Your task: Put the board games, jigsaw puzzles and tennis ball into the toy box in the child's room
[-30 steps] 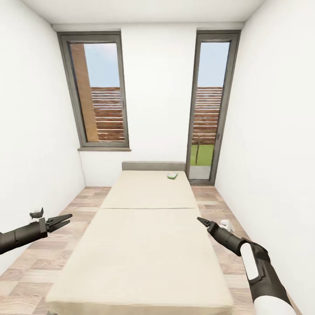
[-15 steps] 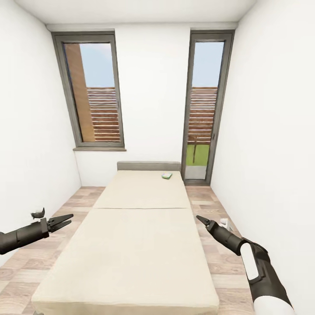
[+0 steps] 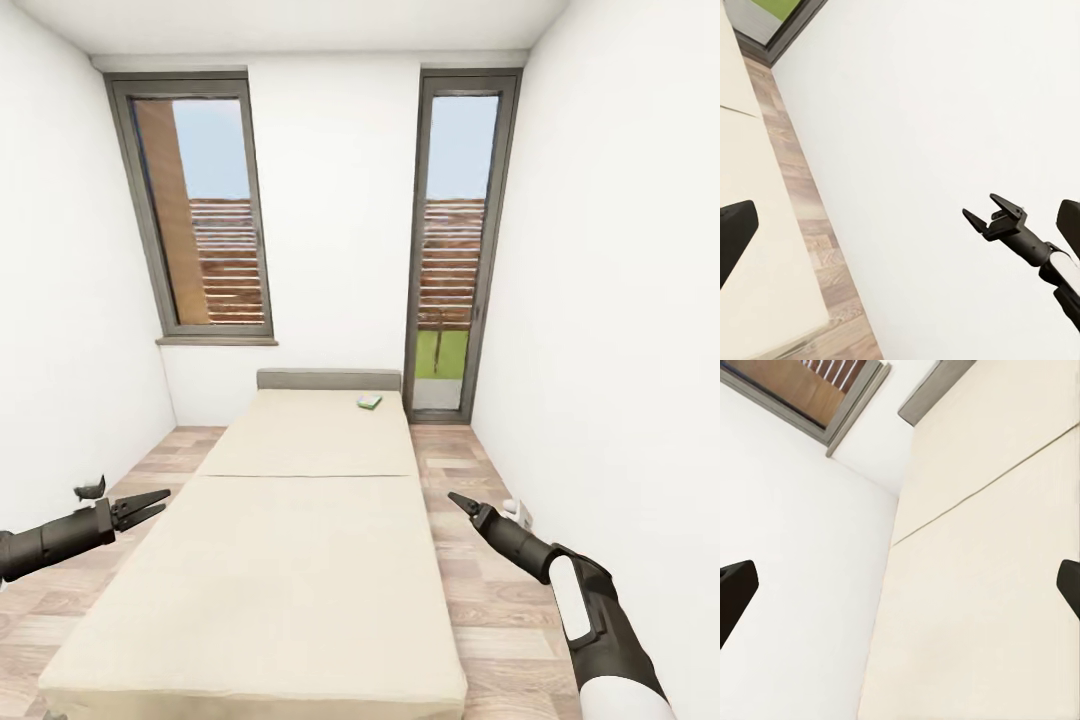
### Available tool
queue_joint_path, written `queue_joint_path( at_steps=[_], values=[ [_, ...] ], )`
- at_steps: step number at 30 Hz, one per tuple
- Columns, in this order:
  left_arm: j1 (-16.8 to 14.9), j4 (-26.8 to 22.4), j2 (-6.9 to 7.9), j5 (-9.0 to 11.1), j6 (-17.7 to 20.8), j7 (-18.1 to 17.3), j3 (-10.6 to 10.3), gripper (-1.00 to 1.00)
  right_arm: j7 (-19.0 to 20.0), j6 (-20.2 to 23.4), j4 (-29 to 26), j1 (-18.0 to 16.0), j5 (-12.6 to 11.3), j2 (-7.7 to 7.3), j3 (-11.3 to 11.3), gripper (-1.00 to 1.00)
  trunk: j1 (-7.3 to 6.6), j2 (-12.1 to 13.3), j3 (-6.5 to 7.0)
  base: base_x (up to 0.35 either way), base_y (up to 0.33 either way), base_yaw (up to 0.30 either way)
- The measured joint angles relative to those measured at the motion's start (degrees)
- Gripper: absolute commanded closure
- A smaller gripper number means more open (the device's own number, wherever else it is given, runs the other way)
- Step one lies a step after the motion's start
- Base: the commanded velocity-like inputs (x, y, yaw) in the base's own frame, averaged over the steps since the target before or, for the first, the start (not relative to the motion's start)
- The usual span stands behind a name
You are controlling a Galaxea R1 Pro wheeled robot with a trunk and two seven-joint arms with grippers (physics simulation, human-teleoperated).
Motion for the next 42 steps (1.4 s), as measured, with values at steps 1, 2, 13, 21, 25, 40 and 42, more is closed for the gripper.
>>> queue_joint_path(
  at_steps=[1, 2, 13, 21, 25, 40, 42],
  values=[
    [0.0, 0.0, 0.00, 0.0, 0.0, 0.0, 0.0, -1.00, 0.0, 0.0, 0.0, 0.0, 0.0, 0.00, 0.0, -1.00, 0.00, 0.0, 0.00, 0.013, -0.162, 0.000],
    [0.0, 0.0, -0.01, 0.0, 0.0, 0.0, 0.0, -1.00, 0.0, 0.0, 0.0, 0.0, 0.0, 0.00, 0.0, -1.00, 0.00, 0.0, 0.00, 0.034, -0.131, 0.000],
    [0.0, 0.0, 0.00, 0.0, 0.0, 0.0, -0.1, -1.00, 0.0, -1.0, 0.2, 0.0, 0.0, 0.01, 0.1, -1.00, -0.01, 0.0, 0.00, 0.091, -0.165, 0.000],
    [0.0, 0.0, -0.02, 0.0, 0.0, 0.0, -0.1, -1.00, 0.0, -1.2, 0.4, 0.0, 0.0, 0.00, 0.1, -1.00, 0.00, 0.0, 0.00, 0.081, -0.082, 0.000],
    [0.1, -0.1, -0.02, 0.1, 0.0, 0.0, -0.1, -1.00, 0.0, -1.2, 0.4, 0.0, 0.0, -0.01, 0.1, -1.00, 0.00, 0.0, -0.02, 0.013, -0.011, 0.003],
    [0.1, -0.1, -0.10, 0.0, 0.0, 0.0, -0.2, -1.00, -0.6, -1.3, 0.4, 0.0, 0.6, 0.12, 0.3, -1.00, 0.00, 0.0, -0.28, 0.058, -0.132, 0.023],
    [0.1, -0.1, -0.10, 0.0, 0.0, 0.0, -0.2, -1.00, -0.6, -1.3, 0.4, 0.0, 0.6, 0.14, 0.3, -1.00, 0.00, 0.0, -0.28, 0.011, -0.022, 0.001]
  ],
)
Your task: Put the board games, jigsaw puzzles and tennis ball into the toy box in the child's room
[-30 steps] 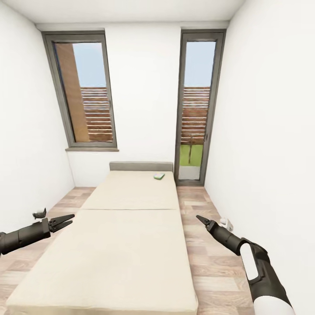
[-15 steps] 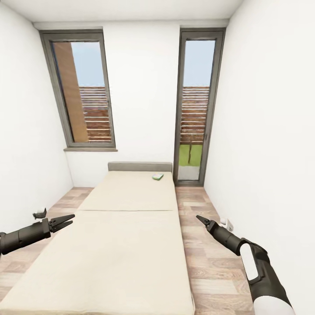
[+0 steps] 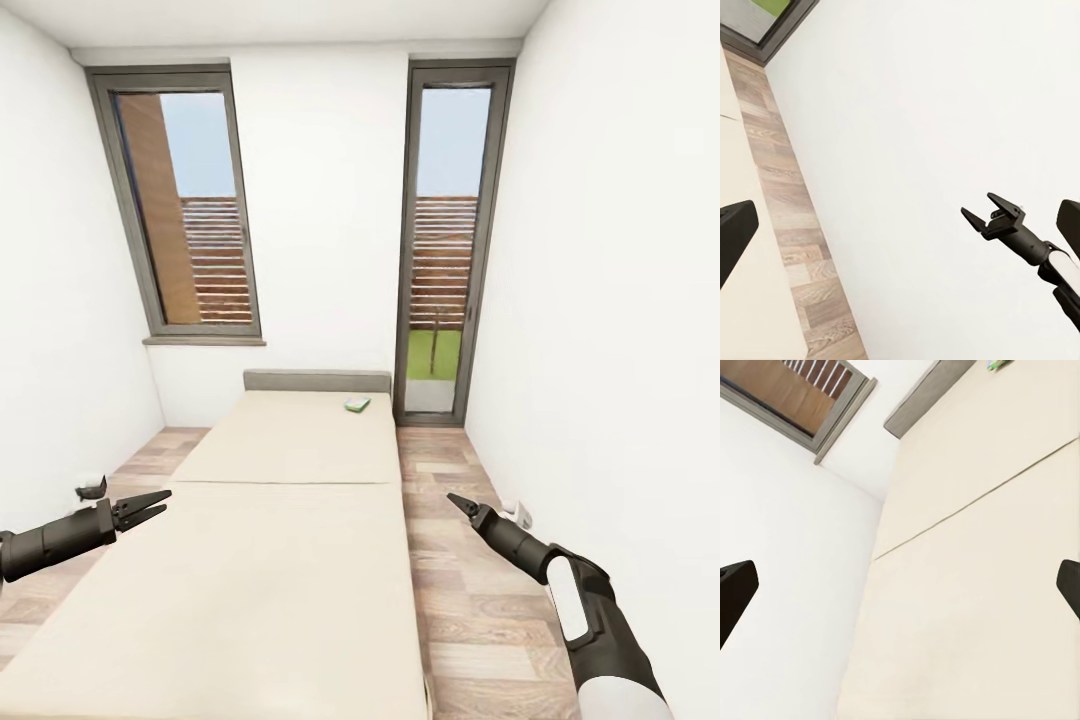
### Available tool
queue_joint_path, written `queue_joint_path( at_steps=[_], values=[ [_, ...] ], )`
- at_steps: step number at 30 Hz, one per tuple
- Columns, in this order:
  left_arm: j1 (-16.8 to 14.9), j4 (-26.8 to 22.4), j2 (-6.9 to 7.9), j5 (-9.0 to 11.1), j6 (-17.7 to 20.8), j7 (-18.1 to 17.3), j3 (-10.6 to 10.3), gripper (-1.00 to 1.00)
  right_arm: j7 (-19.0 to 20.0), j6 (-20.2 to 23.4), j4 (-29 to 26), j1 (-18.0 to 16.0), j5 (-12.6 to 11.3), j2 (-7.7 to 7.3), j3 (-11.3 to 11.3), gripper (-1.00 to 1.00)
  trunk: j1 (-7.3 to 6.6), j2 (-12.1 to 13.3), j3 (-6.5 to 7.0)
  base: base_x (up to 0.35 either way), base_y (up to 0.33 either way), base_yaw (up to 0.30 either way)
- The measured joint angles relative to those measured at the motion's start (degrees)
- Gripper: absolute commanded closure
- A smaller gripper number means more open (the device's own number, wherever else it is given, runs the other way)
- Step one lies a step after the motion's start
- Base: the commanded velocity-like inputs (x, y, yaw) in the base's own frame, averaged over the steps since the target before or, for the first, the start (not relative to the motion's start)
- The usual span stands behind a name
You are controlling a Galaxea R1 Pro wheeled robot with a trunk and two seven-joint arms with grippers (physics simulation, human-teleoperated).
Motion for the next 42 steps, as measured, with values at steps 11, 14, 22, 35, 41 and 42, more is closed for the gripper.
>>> queue_joint_path(
  at_steps=[11, 14, 22, 35, 41, 42],
  values=[
    [0.0, 0.0, 0.00, -0.1, 0.0, 0.0, 0.0, -1.00, 0.4, 0.0, -0.2, 0.0, -0.4, -0.05, -0.1, -1.00, -0.02, 0.0, 0.00, 0.051, -0.005, 0.000],
    [0.0, 0.0, 0.00, -0.1, 0.0, 0.0, 0.0, -1.00, 0.5, 0.0, -0.3, 0.0, -0.5, -0.06, -0.1, -1.00, -0.02, 0.0, 0.00, 0.230, 0.000, 0.000],
    [0.0, 0.0, 0.00, -0.1, 0.0, 0.0, 0.0, -1.00, 0.6, 0.0, -0.5, 0.0, -0.5, -0.03, 0.0, -1.00, -0.02, 0.0, 0.00, 0.218, -0.057, 0.000],
    [0.0, 0.0, -0.04, -0.1, -0.8, 0.0, 0.0, -1.00, 0.4, 0.0, -0.5, 0.0, -0.5, 0.02, 0.2, -1.00, 0.00, 0.0, 0.00, 0.033, -0.143, 0.000],
    [0.0, 0.0, -0.08, 0.0, -1.6, 0.0, 0.0, -1.00, 0.4, 0.0, -0.5, 0.0, -0.5, 0.01, 0.2, -1.00, 0.01, 0.0, 0.00, -0.066, -0.154, 0.000],
    [0.0, 0.0, -0.09, -0.1, -1.6, 0.0, 0.0, -1.00, 0.3, 0.0, -0.5, 0.0, -0.5, 0.01, 0.2, -1.00, 0.01, 0.0, 0.00, -0.113, -0.166, 0.000]
  ],
)
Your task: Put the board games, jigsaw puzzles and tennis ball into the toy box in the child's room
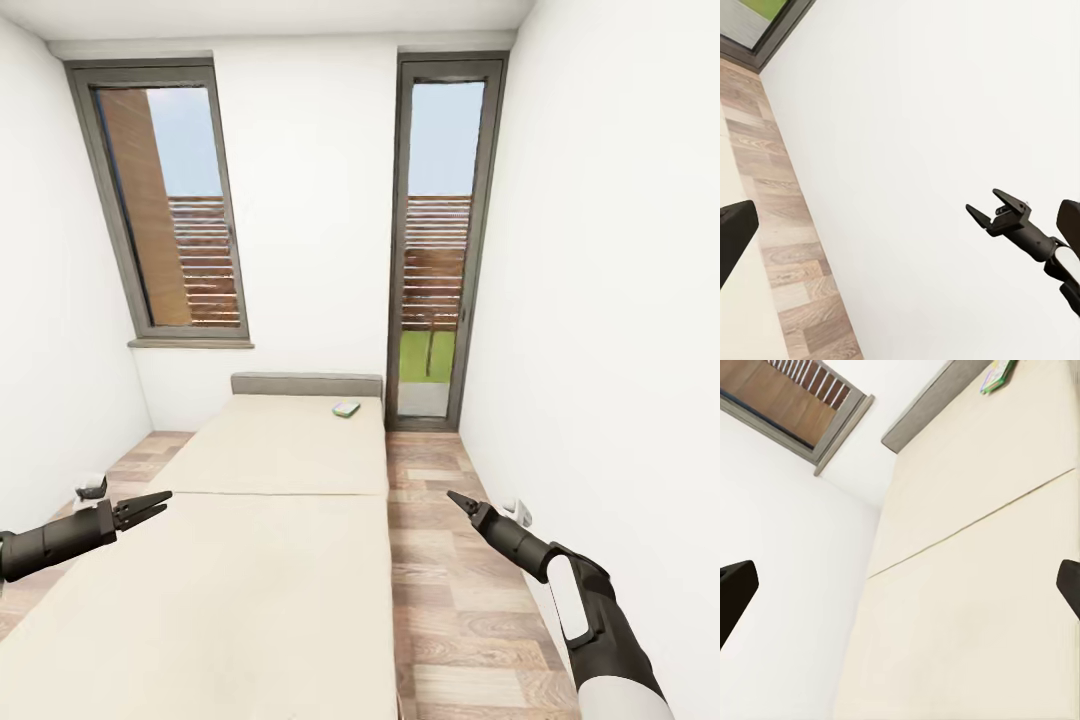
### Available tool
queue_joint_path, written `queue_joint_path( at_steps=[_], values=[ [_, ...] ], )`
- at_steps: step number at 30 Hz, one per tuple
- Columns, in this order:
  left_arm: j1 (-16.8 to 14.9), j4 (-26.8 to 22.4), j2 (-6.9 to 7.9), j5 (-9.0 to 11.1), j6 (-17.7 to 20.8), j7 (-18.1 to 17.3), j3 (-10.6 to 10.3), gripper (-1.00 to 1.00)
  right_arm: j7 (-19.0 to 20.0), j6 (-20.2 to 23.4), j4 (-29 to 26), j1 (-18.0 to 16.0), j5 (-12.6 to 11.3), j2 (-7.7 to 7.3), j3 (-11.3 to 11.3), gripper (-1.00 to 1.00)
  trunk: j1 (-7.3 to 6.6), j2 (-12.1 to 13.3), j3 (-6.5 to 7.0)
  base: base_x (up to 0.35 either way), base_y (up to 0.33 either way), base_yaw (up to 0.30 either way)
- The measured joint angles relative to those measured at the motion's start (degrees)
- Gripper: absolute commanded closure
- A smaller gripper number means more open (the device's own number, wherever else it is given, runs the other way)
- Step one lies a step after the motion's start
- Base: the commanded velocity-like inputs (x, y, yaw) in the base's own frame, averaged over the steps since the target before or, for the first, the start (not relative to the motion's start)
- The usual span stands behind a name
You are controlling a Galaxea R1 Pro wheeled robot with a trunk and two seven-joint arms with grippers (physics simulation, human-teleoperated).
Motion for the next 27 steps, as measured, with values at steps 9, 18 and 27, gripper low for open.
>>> queue_joint_path(
  at_steps=[9, 18, 27],
  values=[
    [0.0, 0.0, -0.09, 0.1, -0.1, 0.0, 0.0, -1.00, 0.0, 0.0, 0.0, 0.0, 0.2, 0.02, 0.1, -1.00, 0.01, 0.0, 0.00, -0.144, -0.089, 0.000],
    [0.0, 0.0, -0.16, 0.1, -0.1, 0.0, 0.0, -1.00, 0.1, 0.0, 0.0, 0.0, 0.2, 0.02, 0.1, -1.00, -0.01, 0.0, 0.00, -0.058, -0.007, 0.000],
    [0.0, 0.0, -0.15, 0.0, -0.1, 0.0, 0.0, -1.00, 0.1, 0.0, 0.0, 0.0, 0.3, 0.02, 0.2, -1.00, -0.01, 0.0, 0.00, -0.002, -0.007, 0.000]
  ],
)
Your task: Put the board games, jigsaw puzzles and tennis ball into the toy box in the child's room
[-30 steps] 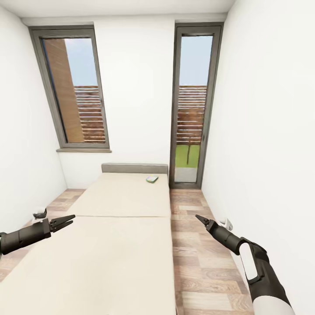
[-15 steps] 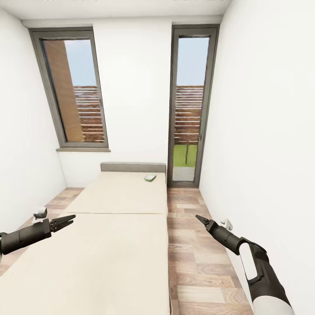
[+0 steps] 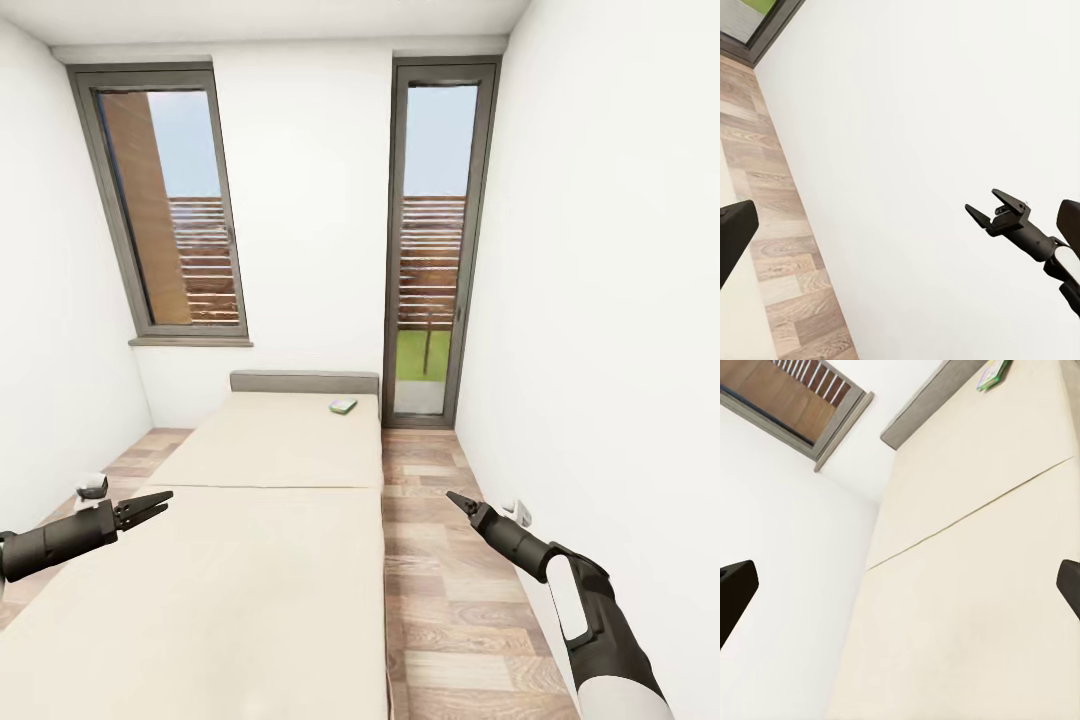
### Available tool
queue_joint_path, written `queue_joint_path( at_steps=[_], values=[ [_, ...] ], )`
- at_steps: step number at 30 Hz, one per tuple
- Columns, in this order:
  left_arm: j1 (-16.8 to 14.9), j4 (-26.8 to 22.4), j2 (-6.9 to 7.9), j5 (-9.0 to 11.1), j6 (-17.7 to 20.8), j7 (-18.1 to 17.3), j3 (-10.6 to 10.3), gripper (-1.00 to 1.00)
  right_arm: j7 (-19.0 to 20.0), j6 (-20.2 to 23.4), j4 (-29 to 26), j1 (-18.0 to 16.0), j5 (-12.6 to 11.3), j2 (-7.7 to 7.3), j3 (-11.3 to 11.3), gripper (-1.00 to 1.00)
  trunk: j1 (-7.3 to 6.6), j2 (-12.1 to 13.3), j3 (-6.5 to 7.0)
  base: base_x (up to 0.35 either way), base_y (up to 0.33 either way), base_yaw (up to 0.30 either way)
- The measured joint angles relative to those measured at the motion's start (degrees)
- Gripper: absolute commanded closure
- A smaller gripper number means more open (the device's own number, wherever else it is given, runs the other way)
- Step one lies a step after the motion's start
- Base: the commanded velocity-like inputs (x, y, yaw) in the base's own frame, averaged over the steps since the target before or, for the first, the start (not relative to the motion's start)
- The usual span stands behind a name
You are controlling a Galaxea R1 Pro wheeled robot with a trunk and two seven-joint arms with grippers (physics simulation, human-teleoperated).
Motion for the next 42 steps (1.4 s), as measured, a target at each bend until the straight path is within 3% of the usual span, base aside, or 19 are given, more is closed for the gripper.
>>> queue_joint_path(
  at_steps=[14, 31, 42],
  values=[
    [0.0, 0.0, -0.02, 0.0, 0.0, 0.0, 0.0, -1.00, 0.0, 0.0, 0.0, 0.0, 0.3, 0.00, 0.0, -1.00, 0.00, 0.0, 0.00, 0.054, -0.157, 0.000],
    [0.0, 0.0, -0.07, 0.0, 0.0, 0.0, 0.0, -1.00, -0.3, 0.0, 0.0, 0.0, 0.4, 0.36, 0.2, -1.00, -0.01, 0.0, 0.00, 0.096, 0.057, 0.099],
    [0.0, 0.0, -0.45, 0.0, 0.0, 0.0, 0.0, -1.00, -0.4, 0.0, 0.0, 0.0, 0.5, 0.02, 2.6, -1.00, -0.01, 0.0, 0.00, 0.103, -0.079, 0.004]
  ],
)
